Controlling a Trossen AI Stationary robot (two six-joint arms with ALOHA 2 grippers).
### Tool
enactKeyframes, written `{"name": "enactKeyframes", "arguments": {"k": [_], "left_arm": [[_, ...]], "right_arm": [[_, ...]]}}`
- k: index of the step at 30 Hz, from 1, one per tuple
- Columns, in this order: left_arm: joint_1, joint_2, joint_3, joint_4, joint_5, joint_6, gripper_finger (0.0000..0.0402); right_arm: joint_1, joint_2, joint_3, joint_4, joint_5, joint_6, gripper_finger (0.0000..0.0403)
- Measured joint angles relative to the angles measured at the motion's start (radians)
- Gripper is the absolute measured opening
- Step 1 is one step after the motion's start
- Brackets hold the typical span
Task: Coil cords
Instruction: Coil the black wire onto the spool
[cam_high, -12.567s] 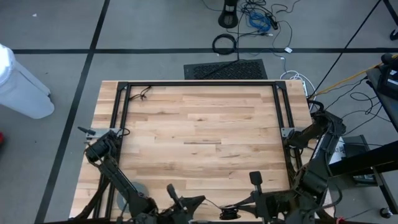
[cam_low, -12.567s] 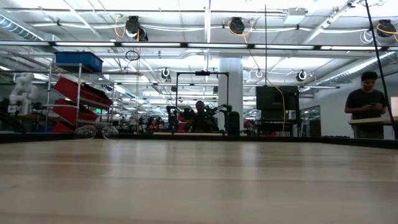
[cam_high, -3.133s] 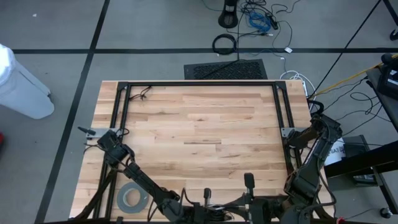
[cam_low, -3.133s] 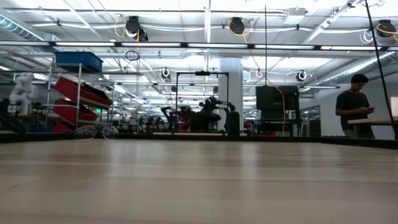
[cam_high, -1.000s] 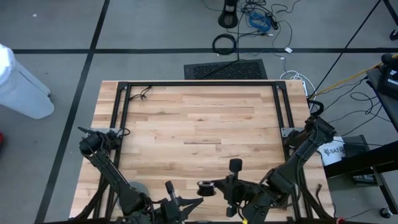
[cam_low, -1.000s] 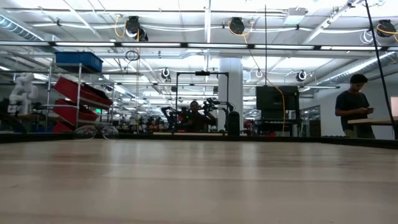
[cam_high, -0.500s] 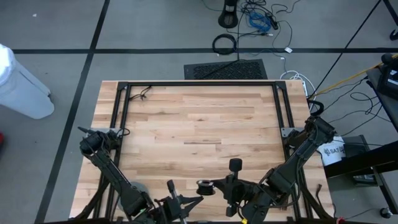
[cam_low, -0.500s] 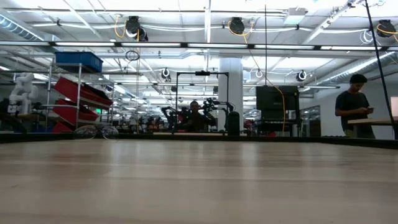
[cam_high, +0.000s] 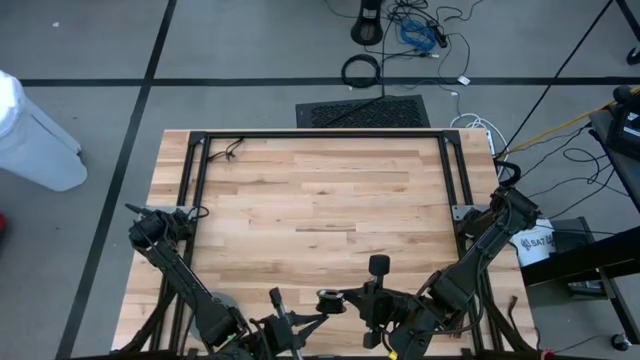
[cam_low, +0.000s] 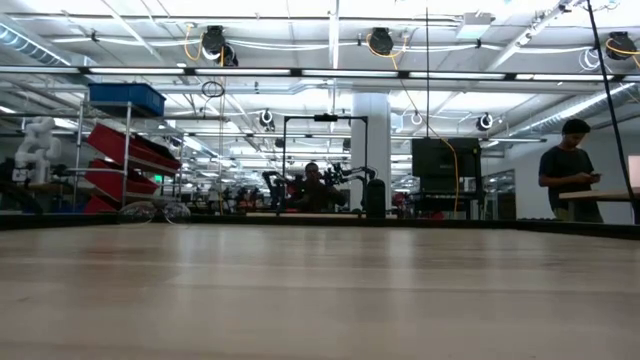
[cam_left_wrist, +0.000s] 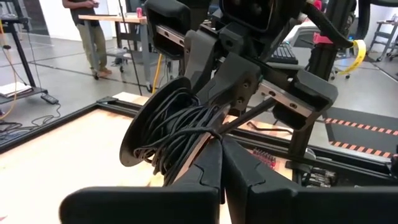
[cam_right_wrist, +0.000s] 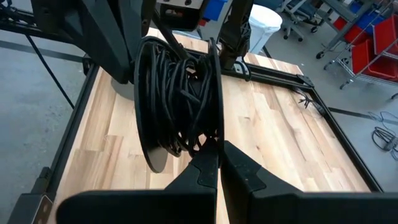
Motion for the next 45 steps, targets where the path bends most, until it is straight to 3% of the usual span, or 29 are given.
{"name": "enactKeyframes", "arguments": {"k": [27, 36, 45], "left_arm": [[-0.049, 0.001, 0.0, 0.024, 0.053, 0.02, 0.0113], [-0.057, 0.001, 0.0, 0.026, 0.049, 0.015, 0.0119], [-0.103, 0.002, 0.0, 0.262, -0.069, 0.378, 0.0119]], "right_arm": [[0.005, 0.0, 0.0, -0.005, 0.003, -0.011, 0.0], [0.012, -0.015, 0.0, -0.005, 0.003, -0.005, 0.0], [0.047, -0.047, 0.0, -0.003, -0.007, -0.005, 0.0]]}}
